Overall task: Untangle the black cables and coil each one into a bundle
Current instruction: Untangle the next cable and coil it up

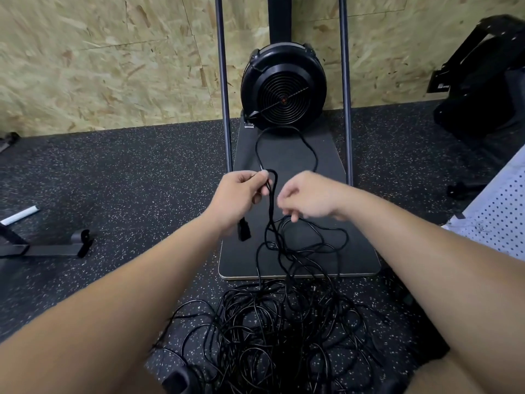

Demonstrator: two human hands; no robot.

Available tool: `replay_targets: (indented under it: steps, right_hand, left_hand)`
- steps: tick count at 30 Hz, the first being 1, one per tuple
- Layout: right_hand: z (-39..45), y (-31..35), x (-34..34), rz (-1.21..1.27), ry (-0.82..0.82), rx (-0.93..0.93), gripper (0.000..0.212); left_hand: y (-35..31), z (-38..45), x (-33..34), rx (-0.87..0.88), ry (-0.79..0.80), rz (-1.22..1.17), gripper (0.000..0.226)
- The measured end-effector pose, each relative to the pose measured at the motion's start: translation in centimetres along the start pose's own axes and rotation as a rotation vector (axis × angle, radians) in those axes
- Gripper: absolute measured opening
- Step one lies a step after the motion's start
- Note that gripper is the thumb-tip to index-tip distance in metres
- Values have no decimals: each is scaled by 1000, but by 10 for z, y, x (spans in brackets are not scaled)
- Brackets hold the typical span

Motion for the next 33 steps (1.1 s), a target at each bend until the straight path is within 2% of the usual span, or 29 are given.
replay_targets:
  steps: [4,8,12,16,19,21,25,27,30,31,33]
  right_hand:
    - [-2,-9,31,-54,252,-5,17]
    - [0,-10,43,-36,292,-23,13]
    - [1,-3,33,26,179,-45,21]
    - [2,10,2,159,-123,-41,24]
    - [2,18,-22,385,-300,-52,23]
    - [3,18,-29,509,-346,-66,21]
    - [6,15,-35,660,-377,-82,20]
    - [4,17,-36,723,-368,-95,20]
    - [1,22,-38,800,-345,-131,19]
    - [1,22,-39,769,-353,-132,19]
    - [0,18,-41,540,-391,-100,18]
  left_hand:
    - [-11,2,-3,21,-11,-98,29]
    - [-11,3,-8,22,-11,-130,30]
    - [-4,5,-13,-14,-38,-138,29]
    - [5,3,-9,-83,32,-126,28]
    - [14,0,1,-121,114,-76,42]
    - [18,-4,8,-127,158,-23,39]
    - [26,-17,23,-125,273,68,17]
    - [28,-23,31,-103,297,76,15]
    - [27,-20,32,-21,209,110,33]
    - [25,-18,30,-1,164,117,34]
    - [17,-13,22,10,88,84,31]
Point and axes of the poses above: each hand's wrist, its own z-axis towards the middle knuckle, its own x-axis out of the palm, y = z × x, the point moved 5 cm from there along z, towards the middle knuckle, and after that the axes turned 2 degrees about -y, right-handed, at the moved point
